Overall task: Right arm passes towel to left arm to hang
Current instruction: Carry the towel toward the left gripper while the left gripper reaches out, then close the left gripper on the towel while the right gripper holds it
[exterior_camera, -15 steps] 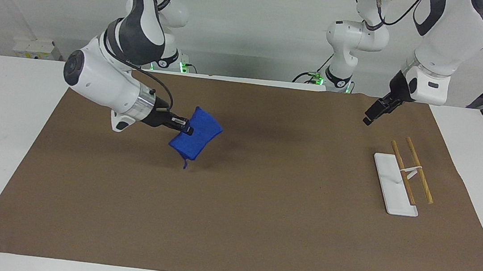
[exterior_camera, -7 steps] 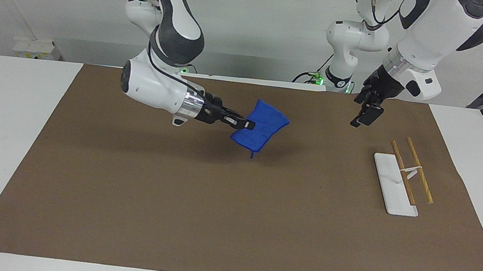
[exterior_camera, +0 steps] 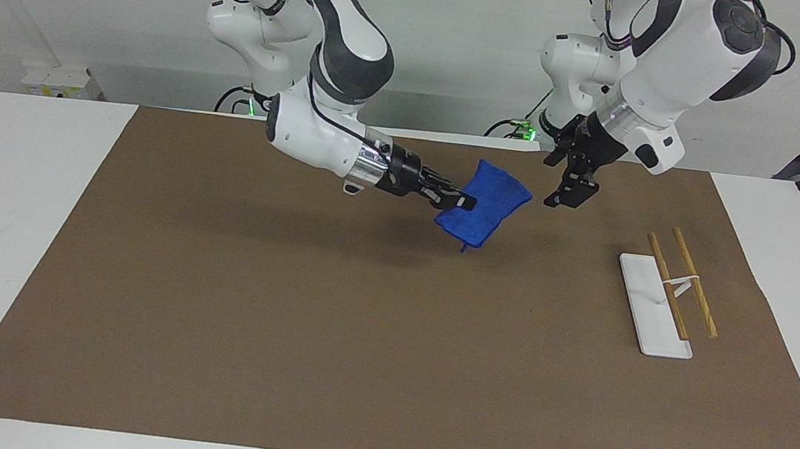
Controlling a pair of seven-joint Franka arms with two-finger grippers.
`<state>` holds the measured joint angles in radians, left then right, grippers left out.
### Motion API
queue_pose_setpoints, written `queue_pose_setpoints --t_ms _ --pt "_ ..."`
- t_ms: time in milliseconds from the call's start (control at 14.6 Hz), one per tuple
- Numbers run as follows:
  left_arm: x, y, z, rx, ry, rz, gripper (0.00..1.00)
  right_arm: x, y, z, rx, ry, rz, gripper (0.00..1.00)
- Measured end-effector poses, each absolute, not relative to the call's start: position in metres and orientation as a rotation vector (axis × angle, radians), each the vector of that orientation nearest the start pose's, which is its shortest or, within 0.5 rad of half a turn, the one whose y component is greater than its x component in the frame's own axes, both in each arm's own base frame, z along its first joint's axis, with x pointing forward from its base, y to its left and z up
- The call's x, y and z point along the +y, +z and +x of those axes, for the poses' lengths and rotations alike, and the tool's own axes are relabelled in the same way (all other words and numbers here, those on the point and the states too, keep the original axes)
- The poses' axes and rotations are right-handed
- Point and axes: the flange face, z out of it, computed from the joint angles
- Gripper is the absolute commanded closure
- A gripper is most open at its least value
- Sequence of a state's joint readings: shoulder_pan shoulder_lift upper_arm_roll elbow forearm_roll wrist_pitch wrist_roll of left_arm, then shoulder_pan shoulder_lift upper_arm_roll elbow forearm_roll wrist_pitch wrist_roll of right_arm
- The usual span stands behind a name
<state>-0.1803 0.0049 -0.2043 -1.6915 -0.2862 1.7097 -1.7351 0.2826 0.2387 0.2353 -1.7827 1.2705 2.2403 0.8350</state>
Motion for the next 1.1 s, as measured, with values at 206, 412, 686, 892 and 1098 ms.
queue_pose_setpoints --t_ms 206,412,686,892,1098 --pt "-0.238 0.566 0.516 -2.075 0.383 -2.545 0.09 0.336 0.467 0.561 1.086 0.649 -1.777 0.99" --pt "-0.238 0.559 0.517 -2.079 0.381 -2.553 0.09 0.341 0.467 0.558 1.083 0.649 -1.780 0.99" --pt "-0.240 0.553 0.516 -2.125 0.421 -2.560 0.10 0.342 0.467 0.558 1.086 0.641 -1.779 0.99" --pt "-0.240 0.546 0.510 -2.123 0.437 -2.546 0.11 0.342 0.467 0.558 1.086 0.640 -1.779 0.99" --pt "-0.240 0.546 0.506 -2.134 0.434 -2.553 0.14 0.342 0.466 0.558 1.087 0.641 -1.779 0.99"
